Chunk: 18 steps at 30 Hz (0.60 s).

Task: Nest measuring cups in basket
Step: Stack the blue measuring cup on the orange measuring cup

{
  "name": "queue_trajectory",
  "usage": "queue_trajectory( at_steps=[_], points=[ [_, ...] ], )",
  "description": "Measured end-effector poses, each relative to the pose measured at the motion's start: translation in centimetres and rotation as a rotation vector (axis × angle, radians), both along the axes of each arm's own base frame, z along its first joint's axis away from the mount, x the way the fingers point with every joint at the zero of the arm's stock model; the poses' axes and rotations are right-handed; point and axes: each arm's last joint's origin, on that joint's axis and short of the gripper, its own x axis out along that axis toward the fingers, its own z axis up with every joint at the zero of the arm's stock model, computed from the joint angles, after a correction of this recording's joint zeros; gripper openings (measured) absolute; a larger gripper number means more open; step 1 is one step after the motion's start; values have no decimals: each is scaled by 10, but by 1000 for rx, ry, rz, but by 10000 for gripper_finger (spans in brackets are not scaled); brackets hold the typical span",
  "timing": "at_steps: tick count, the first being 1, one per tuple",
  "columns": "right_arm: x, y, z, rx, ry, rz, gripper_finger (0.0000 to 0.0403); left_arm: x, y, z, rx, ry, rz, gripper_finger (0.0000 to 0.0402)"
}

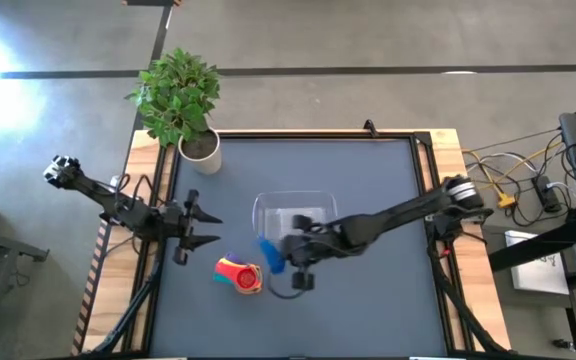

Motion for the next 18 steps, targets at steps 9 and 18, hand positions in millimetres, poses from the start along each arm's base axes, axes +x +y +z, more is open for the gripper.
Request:
queue_trajectory(
  at_steps=[9,18],
  points=[
    [69,-5,-12,12,-23,181,8,-10,5,3,5,-20,1,177],
    [106,-11,-25,40,36,226,8,-12,6,2,-3,-9,0,177]
  ],
)
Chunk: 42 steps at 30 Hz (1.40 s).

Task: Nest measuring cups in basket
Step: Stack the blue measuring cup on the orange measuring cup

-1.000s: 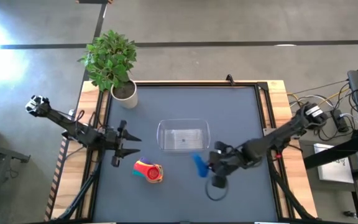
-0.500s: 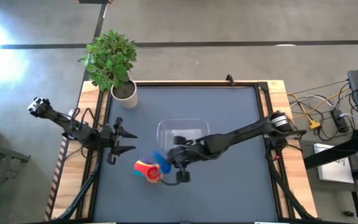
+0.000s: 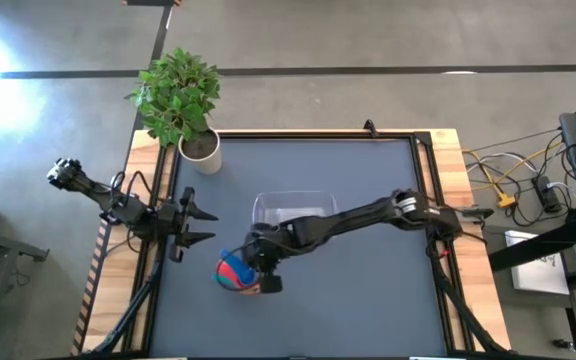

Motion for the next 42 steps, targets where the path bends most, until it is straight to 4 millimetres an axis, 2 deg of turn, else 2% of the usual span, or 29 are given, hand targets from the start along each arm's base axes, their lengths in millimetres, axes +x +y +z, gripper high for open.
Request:
queue_trajectory(
  at_steps=[7,24,34,42],
  points=[
    [13,-3,-18,-23,99,-5,8,2,-1,-3,2,30,0,177],
    [14,-3,-17,6,125,23,11,3,-2,-6,-15,51,-2,177],
    [11,-4,-11,3,120,26,89,5,-3,-7,-15,66,-2,177],
    [-1,-5,15,-2,152,25,127,5,-3,-8,-31,109,-3,177]
  ],
)
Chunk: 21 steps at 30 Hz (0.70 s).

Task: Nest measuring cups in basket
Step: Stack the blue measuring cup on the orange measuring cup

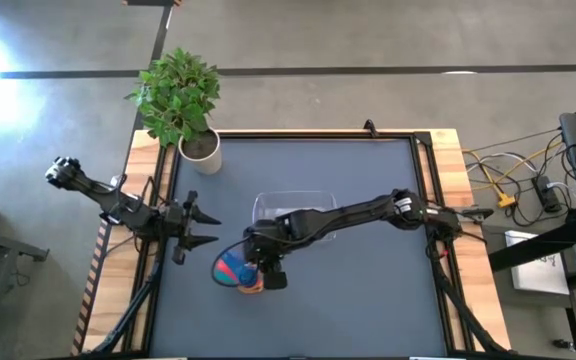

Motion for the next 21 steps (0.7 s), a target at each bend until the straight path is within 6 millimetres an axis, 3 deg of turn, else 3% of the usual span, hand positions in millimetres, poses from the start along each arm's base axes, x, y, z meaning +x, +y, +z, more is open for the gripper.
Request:
queue_trajectory(
  at_steps=[9,16,21],
  points=[
    [-24,18,24,9,-22,38,124,-4,0,28,23,210,-58,176],
    [-56,37,26,-69,-98,0,125,19,-16,20,137,407,-155,171],
    [-87,34,26,-31,-228,-36,125,38,-27,23,194,469,-174,171]
  ],
)
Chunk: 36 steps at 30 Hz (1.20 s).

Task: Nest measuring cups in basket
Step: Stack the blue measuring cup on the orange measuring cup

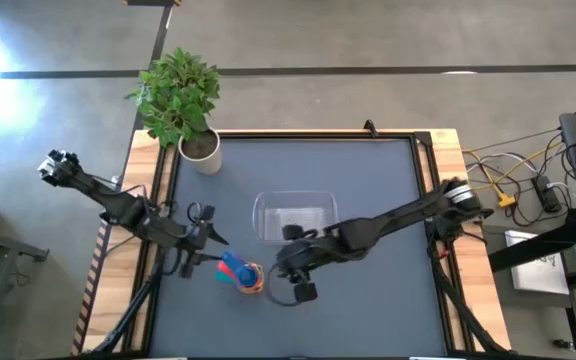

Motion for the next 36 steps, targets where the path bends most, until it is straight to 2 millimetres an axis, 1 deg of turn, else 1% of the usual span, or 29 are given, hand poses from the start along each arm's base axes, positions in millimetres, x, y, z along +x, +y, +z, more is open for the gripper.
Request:
queue_trajectory(
  at_steps=[3,9,12,16,20,24,30,36],
  points=[
    [-18,-6,-1,15,-112,12,125,11,-6,7,32,10,-16,171],
    [-49,-16,-21,-24,-284,62,123,29,-17,20,61,34,-31,169],
    [-60,-21,-25,-48,-374,83,124,33,-21,19,97,40,-58,161],
    [-71,-31,-35,-79,-481,88,124,35,-21,11,119,27,-69,148],
    [-77,-47,-42,-79,-543,45,121,30,-19,5,84,-40,-41,134],
    [-77,-59,-47,-38,-528,-17,124,22,-15,4,48,-88,-35,119],
    [-77,-59,-48,-37,-524,-9,132,16,-11,5,27,-136,-31,109],
    [-77,-59,-47,-30,-531,9,130,16,-11,4,25,-152,-35,109]
  ],
)
